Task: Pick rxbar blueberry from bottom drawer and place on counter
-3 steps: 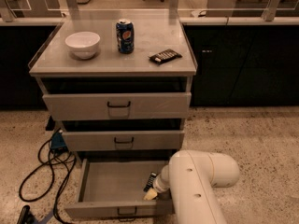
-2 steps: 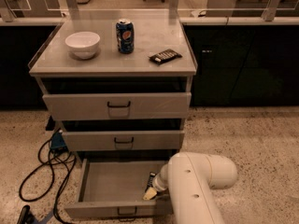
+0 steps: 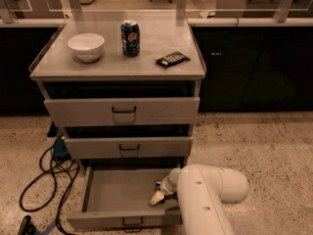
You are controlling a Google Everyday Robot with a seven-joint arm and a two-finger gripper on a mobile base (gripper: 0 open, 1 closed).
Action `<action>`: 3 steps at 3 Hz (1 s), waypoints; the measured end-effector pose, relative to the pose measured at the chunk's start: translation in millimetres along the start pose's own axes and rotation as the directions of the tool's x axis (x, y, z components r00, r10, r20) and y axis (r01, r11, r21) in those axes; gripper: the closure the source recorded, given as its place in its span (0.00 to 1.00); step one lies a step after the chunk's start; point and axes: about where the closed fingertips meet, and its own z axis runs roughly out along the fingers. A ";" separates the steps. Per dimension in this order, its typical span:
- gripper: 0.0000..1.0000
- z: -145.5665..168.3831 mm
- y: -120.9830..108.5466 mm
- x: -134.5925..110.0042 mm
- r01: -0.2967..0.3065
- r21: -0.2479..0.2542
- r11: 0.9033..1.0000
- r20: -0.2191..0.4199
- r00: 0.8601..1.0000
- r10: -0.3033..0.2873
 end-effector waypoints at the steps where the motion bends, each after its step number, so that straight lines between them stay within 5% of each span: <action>1: 0.19 -0.2 -0.9 -0.6 0.002 0.001 1.000 0.001 1.000 -0.002; 3: 0.65 -0.1 -0.9 -0.6 0.002 0.001 1.000 0.001 1.000 -0.002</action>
Offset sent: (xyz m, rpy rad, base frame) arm 0.0010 -0.0002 0.0004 -0.0002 -0.0019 0.0014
